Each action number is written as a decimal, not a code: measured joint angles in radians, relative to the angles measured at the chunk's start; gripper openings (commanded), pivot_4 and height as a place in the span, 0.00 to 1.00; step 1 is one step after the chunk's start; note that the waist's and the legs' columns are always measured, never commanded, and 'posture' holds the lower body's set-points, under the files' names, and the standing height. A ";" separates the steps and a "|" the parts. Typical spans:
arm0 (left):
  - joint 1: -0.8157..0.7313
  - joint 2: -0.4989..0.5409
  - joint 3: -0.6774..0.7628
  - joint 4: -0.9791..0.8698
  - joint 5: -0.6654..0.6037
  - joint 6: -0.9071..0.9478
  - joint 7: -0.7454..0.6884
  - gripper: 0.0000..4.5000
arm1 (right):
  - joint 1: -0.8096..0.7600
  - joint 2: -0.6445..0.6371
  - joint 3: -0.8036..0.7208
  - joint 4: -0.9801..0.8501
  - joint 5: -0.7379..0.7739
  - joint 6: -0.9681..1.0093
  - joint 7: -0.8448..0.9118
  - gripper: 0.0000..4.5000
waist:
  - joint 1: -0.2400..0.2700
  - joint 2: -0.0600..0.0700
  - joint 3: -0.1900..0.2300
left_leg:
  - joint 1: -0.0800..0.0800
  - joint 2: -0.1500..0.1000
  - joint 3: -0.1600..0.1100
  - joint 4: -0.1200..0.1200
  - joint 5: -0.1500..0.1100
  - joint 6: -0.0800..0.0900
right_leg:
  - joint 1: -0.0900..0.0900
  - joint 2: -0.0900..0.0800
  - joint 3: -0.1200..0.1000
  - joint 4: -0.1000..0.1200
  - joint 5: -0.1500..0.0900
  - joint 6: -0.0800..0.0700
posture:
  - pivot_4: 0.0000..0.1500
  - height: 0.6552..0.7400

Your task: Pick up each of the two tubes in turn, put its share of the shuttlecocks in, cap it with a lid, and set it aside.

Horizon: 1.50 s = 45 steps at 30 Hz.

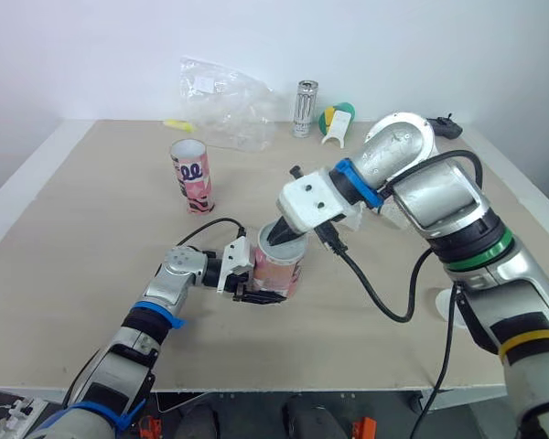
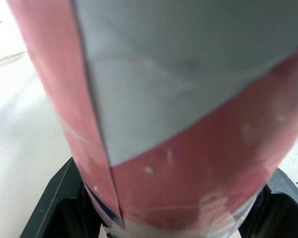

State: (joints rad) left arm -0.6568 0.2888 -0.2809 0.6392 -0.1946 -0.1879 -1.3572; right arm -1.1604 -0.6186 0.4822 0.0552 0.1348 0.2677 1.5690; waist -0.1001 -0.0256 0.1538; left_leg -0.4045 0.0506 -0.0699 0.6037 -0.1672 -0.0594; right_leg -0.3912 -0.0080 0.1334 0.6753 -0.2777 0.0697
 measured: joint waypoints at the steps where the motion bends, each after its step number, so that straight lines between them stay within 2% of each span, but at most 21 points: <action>1: 0.000 -0.001 -0.001 -0.005 0.000 0.000 -0.003 0.63 | 0.001 0.002 -0.018 0.004 0.024 0.032 0.000 0.27 | 0.000 0.001 0.001 | -0.001 0.000 0.000 0.000 0.000 0.001 | 0.000 0.000 0.000 0.000 0.000 0.000 | 1.00 1.00; 6: 0.004 -0.007 -0.016 -0.033 -0.002 -0.004 -0.014 0.63 | 0.020 -0.121 -0.139 -0.032 0.127 0.166 0.001 0.83 | 0.015 0.002 0.002 | -0.007 0.000 0.000 -0.003 0.000 -0.001 | 0.000 0.000 -0.001 -0.001 -0.003 0.000 | 1.00 1.00; 8: 0.005 -0.007 -0.016 -0.035 -0.003 -0.004 -0.022 0.63 | 0.055 -0.168 -0.198 -0.078 0.173 0.217 -0.001 0.98 | 0.018 0.002 0.002 | -0.007 0.000 0.000 -0.004 -0.001 -0.001 | 0.000 0.001 -0.001 -0.001 -0.005 0.001 | 1.00 1.00; 10: 0.005 -0.007 -0.014 -0.035 -0.005 -0.004 -0.024 0.63 | 0.114 -0.209 -0.256 -0.150 0.228 0.278 -0.010 0.98 | 0.021 0.002 0.002 | -0.007 0.000 0.000 -0.004 -0.002 -0.002 | 0.000 0.001 -0.001 -0.001 -0.007 -0.001 | 1.00 1.00; 14: 0.000 -0.007 -0.009 -0.001 0.004 0.009 -0.020 0.99 | 0.248 -0.258 -0.371 -0.319 0.329 0.401 -0.096 1.00 | 0.020 0.003 0.003 | -0.008 0.000 0.000 -0.004 -0.002 -0.002 | -0.001 0.001 0.000 -0.001 -0.006 0.000 | 1.00 1.00; 20: -0.002 0.019 -0.002 -0.028 -0.005 0.061 -0.097 0.99 | 0.450 -0.316 -0.487 -0.532 0.411 0.520 -0.248 1.00 | 0.011 0.003 0.004 | -0.010 0.000 0.000 -0.006 -0.003 -0.004 | -0.004 0.001 0.000 -0.002 -0.008 -0.001 | 1.00 1.00; 25: 0.023 0.063 0.011 -0.062 -0.005 0.039 -0.119 0.99 | 0.551 -0.342 -0.548 -0.589 0.448 0.565 -0.349 1.00 | 0.010 0.004 0.005 | -0.013 0.001 0.000 -0.007 -0.006 0.000 | -0.008 0.003 0.000 -0.001 -0.009 0.001 | 1.00 1.00; 31: 0.044 0.198 0.054 -0.075 -0.006 0.021 -0.135 0.99 | 0.658 -0.400 -0.603 -0.623 0.468 0.572 -0.396 1.00 | 0.010 0.003 0.005 | -0.015 0.002 -0.001 -0.008 -0.007 0.001 | -0.009 0.004 -0.001 -0.001 -0.010 0.000 | 1.00 1.00; 34: 0.073 0.274 0.105 -0.104 -0.036 0.090 -0.140 0.99 | 0.769 -0.428 -0.609 -0.623 0.443 0.536 -0.405 1.00 | 0.010 0.004 0.006 | -0.016 0.002 0.000 -0.007 -0.007 0.001 | -0.010 0.004 -0.001 -0.001 -0.010 0.000 | 1.00 1.00; 38: 0.192 0.362 0.183 -0.263 -0.141 0.255 -0.153 0.99 | 0.916 -0.383 -0.585 -0.621 0.367 0.427 -0.457 1.00 | 0.011 0.002 0.012 | -0.020 0.003 0.000 -0.007 -0.007 0.001 | -0.013 0.004 -0.002 -0.001 -0.011 0.000 | 1.00 1.00; 40: 0.234 0.370 0.219 -0.379 -0.207 0.327 -0.146 0.99 | 0.955 -0.339 -0.538 -0.619 0.338 0.385 -0.482 1.00 | 0.018 0.002 0.016 | -0.022 0.003 -0.001 -0.006 -0.007 0.001 | -0.014 0.004 -0.002 0.000 -0.011 0.001 | 1.00 1.00; 43: 0.258 0.389 0.264 -0.603 -0.336 0.460 -0.113 0.99 | 0.967 -0.250 -0.445 -0.583 0.295 0.336 -0.527 1.00 | 0.029 0.001 0.022 | -0.025 0.003 -0.002 -0.003 -0.007 0.001 | -0.015 0.003 -0.003 0.001 -0.011 0.002 | 1.00 1.00; 45: 0.259 0.409 0.290 -0.679 -0.374 0.500 -0.102 0.99 | 0.965 -0.229 -0.419 -0.565 0.282 0.317 -0.540 1.00 | 0.030 0.002 0.024 | -0.025 0.001 -0.002 -0.002 -0.007 0.001 | -0.015 0.002 -0.003 0.000 -0.010 0.003 | 1.00 1.00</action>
State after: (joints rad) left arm -0.3981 0.6983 0.0095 -0.0401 -0.5686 0.3124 -1.4597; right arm -0.1955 -0.8478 0.0629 -0.5096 0.4163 0.5845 1.0294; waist -0.0698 -0.0232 0.1781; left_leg -0.4296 0.0514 -0.0715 0.6015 -0.1738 -0.0586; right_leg -0.4059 -0.0063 0.1307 0.6757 -0.2881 0.0729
